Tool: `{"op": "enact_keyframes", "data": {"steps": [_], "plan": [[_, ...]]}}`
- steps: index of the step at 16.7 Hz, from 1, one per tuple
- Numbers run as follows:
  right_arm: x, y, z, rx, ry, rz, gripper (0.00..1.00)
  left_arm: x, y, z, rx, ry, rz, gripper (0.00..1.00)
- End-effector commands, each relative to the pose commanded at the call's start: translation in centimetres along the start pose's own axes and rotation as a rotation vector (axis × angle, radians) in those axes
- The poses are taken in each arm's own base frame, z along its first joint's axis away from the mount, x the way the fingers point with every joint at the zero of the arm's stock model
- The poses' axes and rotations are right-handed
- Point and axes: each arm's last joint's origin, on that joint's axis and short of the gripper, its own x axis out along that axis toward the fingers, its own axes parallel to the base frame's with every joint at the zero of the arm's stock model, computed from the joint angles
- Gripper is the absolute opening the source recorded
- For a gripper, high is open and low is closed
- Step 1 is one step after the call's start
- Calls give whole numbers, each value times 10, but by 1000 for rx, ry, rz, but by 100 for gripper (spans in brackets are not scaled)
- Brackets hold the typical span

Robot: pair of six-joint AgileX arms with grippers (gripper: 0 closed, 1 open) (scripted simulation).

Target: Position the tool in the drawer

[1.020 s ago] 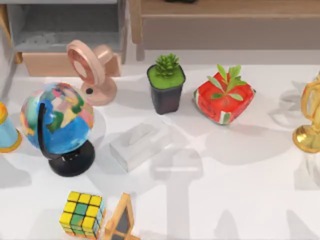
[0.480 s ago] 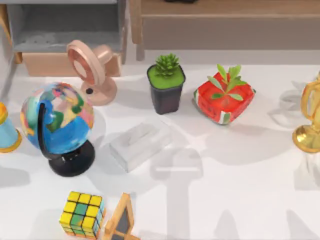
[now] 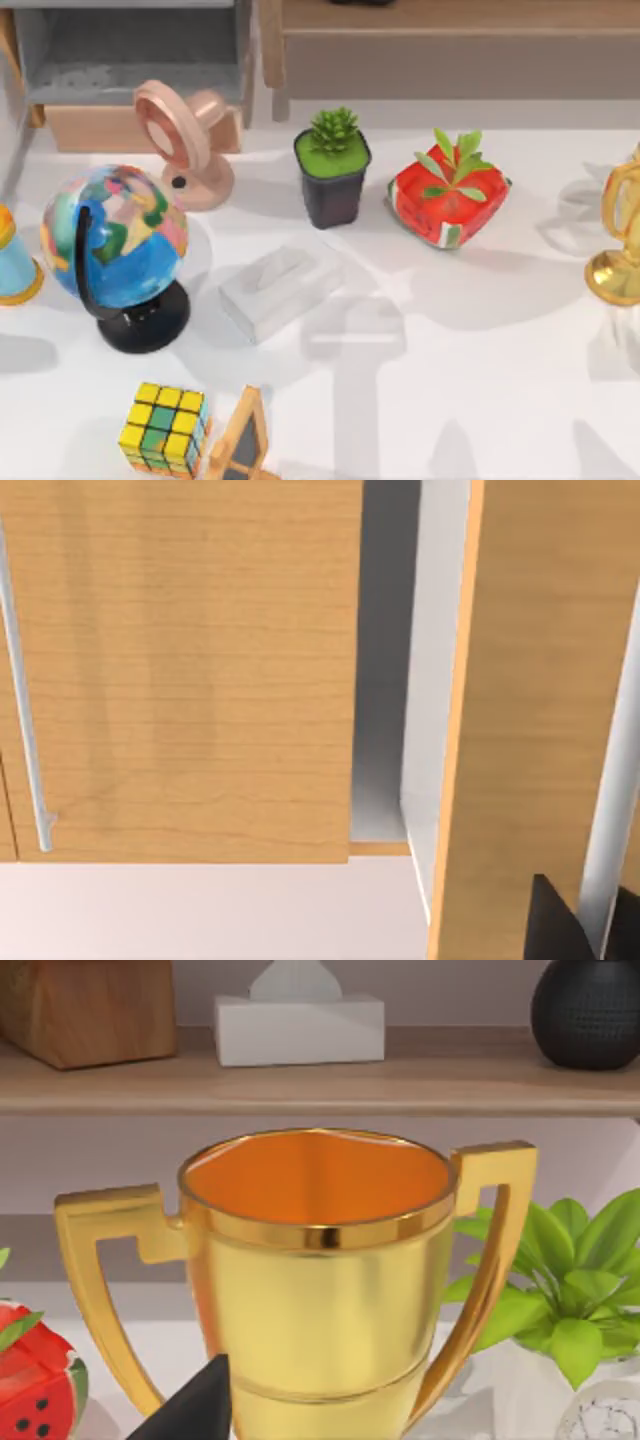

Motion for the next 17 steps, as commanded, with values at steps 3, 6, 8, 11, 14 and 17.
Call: {"op": "enact_keyframes", "data": {"steps": [3, 6, 8, 11, 14, 17], "plan": [[0, 0, 0, 0, 0, 0, 100, 11, 0, 0, -3, -3, -2, 0], [0, 0, 0, 0, 0, 0, 100, 33, 1, -2, 0, 2, 1, 0], [0, 0, 0, 0, 0, 0, 100, 50, 1, -1, 0, 0, 2, 0], [0, 0, 0, 0, 0, 0, 100, 63, 1, 0, 0, 0, 0, 0], [0, 0, 0, 0, 0, 0, 100, 61, 0, -1, -5, 5, -6, 0], [0, 0, 0, 0, 0, 0, 100, 72, -3, -1, -9, 0, -14, 0]]}}
